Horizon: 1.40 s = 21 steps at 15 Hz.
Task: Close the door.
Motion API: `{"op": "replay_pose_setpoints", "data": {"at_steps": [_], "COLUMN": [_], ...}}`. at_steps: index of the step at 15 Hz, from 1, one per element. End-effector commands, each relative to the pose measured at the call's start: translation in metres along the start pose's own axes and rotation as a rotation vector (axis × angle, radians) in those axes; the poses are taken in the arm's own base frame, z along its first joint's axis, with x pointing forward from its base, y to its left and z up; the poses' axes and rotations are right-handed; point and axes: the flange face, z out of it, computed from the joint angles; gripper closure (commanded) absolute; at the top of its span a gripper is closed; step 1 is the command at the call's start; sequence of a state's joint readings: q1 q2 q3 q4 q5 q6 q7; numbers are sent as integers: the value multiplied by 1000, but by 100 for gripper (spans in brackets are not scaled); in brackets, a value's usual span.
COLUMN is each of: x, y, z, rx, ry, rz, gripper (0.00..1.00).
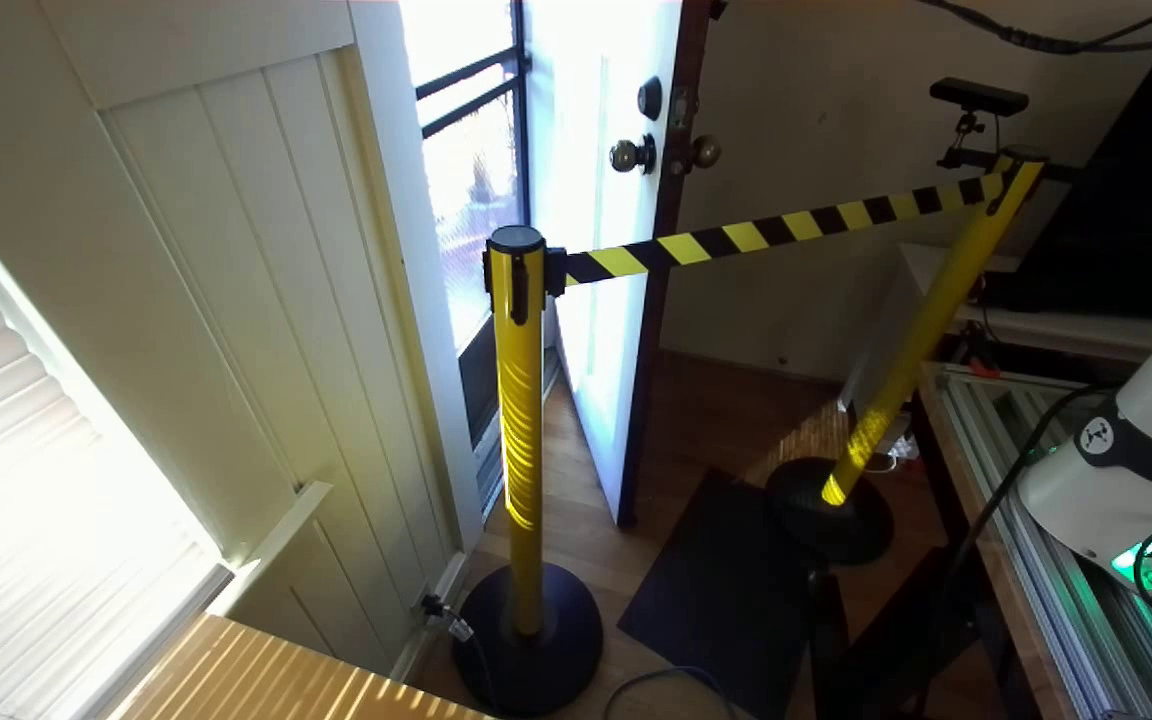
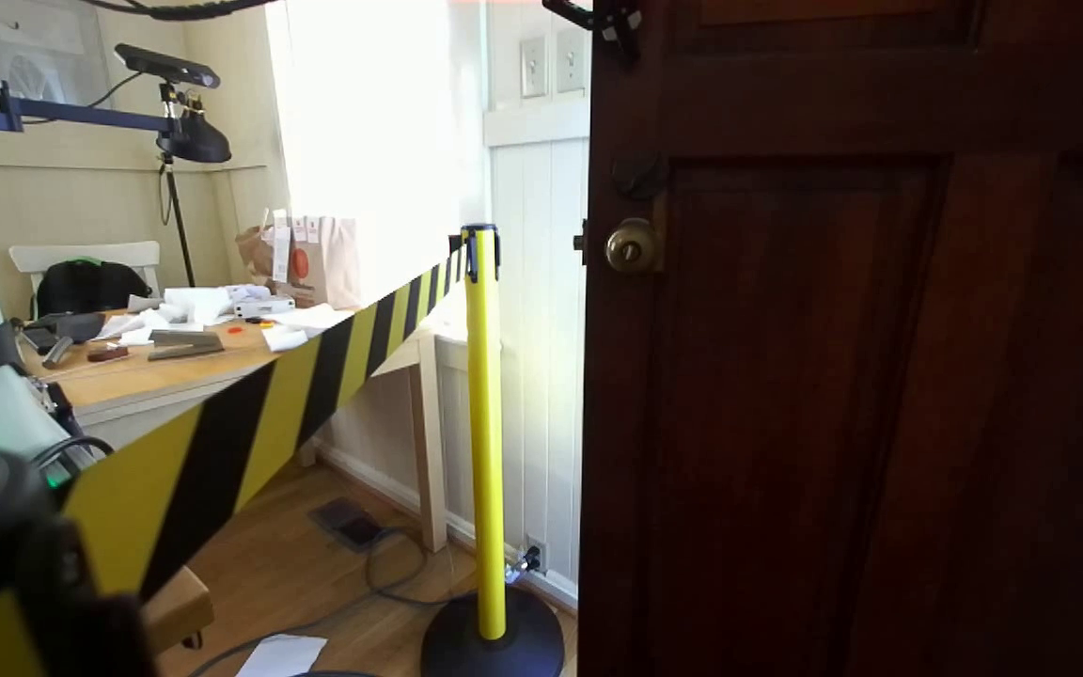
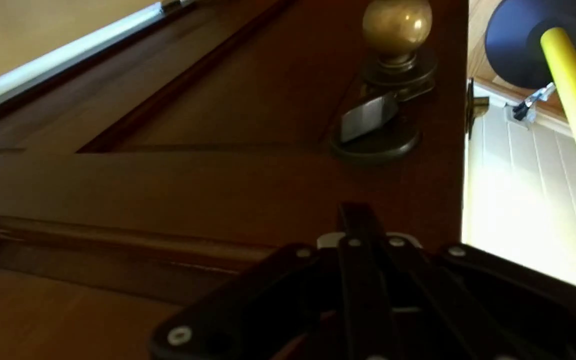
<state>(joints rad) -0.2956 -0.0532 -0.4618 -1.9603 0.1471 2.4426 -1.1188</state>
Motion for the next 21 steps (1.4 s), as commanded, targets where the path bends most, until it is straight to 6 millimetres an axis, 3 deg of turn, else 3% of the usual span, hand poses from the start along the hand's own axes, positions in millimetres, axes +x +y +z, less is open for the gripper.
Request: {"op": "replay_pose_setpoints", "data": {"at_steps": [1, 5, 11, 16, 21], "x": [11, 19, 58, 104, 166], "y": [-1, -4, -11, -10, -10], "z": [4, 6, 26, 67, 100], "rx": [38, 78, 94, 144, 179], "ry": [102, 172, 241, 287, 330], "rz": [15, 32, 40, 69, 59], "gripper": [100, 100, 100, 100, 100]}}
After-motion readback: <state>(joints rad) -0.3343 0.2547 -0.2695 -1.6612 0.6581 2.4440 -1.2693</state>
